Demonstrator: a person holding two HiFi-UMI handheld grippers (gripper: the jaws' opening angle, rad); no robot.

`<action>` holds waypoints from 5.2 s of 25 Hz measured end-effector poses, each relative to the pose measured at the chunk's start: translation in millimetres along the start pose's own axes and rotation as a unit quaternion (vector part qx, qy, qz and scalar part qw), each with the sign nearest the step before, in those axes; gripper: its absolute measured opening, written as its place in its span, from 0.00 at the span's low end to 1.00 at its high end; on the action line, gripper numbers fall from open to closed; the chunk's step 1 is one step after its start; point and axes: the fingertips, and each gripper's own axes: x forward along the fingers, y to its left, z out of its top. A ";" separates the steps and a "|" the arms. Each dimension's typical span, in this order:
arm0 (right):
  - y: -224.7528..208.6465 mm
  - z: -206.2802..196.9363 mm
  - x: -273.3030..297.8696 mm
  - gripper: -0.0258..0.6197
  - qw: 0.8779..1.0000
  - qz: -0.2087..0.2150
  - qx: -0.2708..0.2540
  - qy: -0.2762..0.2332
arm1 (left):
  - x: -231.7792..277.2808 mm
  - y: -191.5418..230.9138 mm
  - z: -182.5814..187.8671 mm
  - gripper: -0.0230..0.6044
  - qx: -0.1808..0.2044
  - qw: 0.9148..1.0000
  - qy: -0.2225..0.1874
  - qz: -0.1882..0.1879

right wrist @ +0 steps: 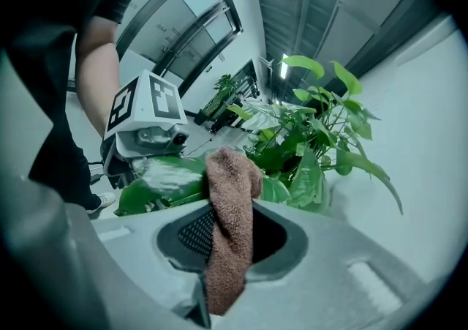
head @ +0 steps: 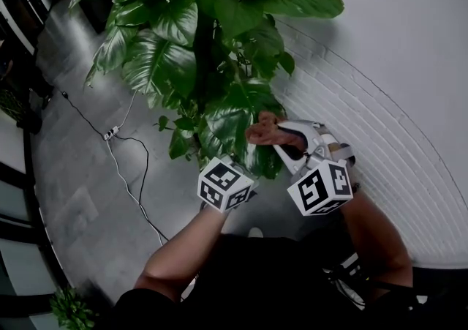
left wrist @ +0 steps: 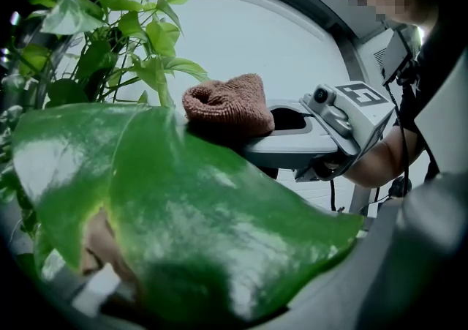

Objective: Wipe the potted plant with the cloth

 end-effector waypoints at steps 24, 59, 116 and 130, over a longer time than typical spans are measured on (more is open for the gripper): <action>65.2 -4.1 -55.7 0.15 0.996 0.081 -0.009 0.032 | -3.9 3.0 0.4 0.06 0.004 1.000 -0.004 0.007; 57.2 18.3 -40.1 0.15 0.999 0.044 -0.011 -0.004 | -6.4 -6.9 -3.4 0.06 -0.006 1.000 -0.009 -0.009; 297.6 196.8 -110.2 0.15 0.871 -0.091 0.483 -0.016 | -402.2 -46.1 -39.3 0.06 -0.033 0.997 0.065 0.017; 312.1 208.2 -112.8 0.14 0.873 -0.093 0.479 -0.018 | -416.9 -52.9 -37.2 0.06 -0.020 0.998 0.055 0.022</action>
